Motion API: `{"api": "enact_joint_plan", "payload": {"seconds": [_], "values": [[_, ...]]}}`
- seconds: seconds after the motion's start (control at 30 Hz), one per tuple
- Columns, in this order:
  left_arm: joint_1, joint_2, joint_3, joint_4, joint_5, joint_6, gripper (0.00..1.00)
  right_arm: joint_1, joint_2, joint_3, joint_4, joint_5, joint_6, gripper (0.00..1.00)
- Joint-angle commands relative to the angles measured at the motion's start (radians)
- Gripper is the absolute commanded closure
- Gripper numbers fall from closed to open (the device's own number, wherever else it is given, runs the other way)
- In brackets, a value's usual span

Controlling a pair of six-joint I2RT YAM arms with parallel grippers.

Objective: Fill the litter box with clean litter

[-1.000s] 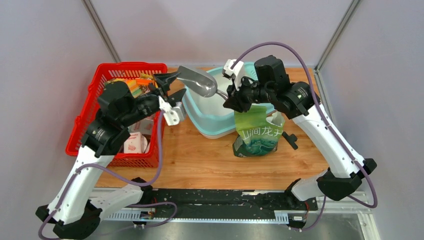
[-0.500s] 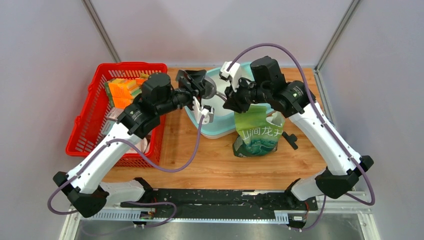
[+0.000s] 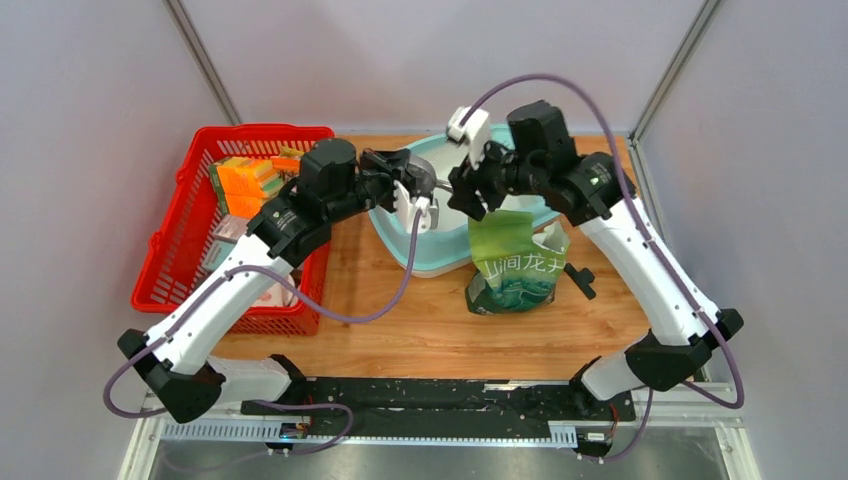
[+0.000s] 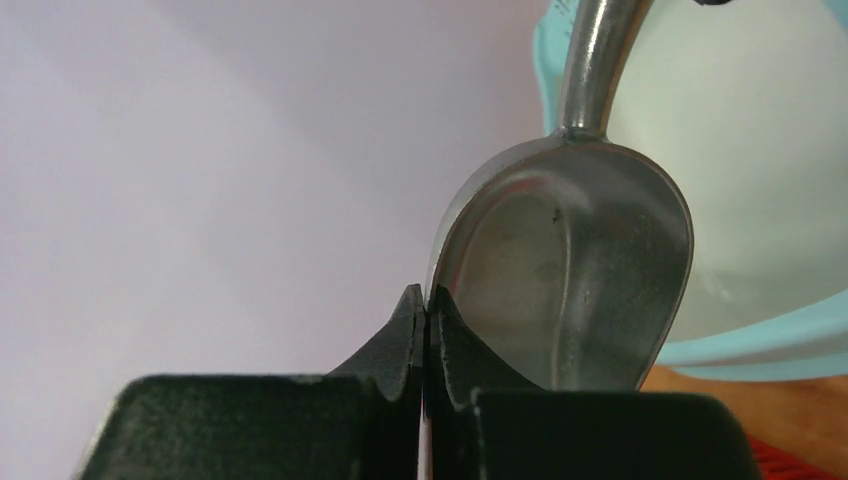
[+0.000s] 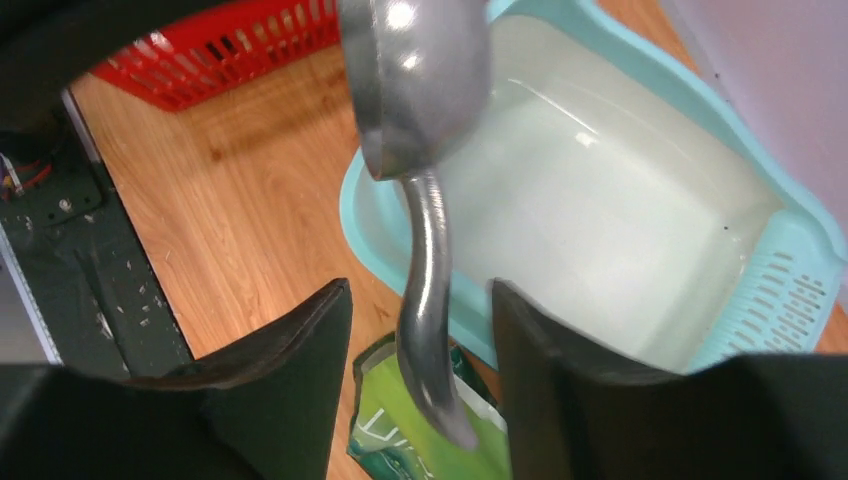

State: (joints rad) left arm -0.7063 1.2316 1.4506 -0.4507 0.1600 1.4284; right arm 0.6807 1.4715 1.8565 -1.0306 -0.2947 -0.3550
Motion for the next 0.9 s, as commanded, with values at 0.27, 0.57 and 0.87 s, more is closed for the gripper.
{"api": "enact_joint_plan", "payload": {"seconds": [0.27,0.57,0.87], "values": [[0.064,0.164,0.275,-0.109,0.027,-1.028,1.00,-0.451,-0.142,0.009,0.412,-0.458,0.564,0.02],[0.062,0.279,0.426,-0.140,0.150,-1.293,1.00,-0.451,-0.168,-0.134,0.560,-0.503,0.718,0.03],[0.059,0.276,0.412,-0.120,0.182,-1.316,1.00,-0.431,-0.109,-0.089,0.623,-0.515,0.783,0.11]]}}
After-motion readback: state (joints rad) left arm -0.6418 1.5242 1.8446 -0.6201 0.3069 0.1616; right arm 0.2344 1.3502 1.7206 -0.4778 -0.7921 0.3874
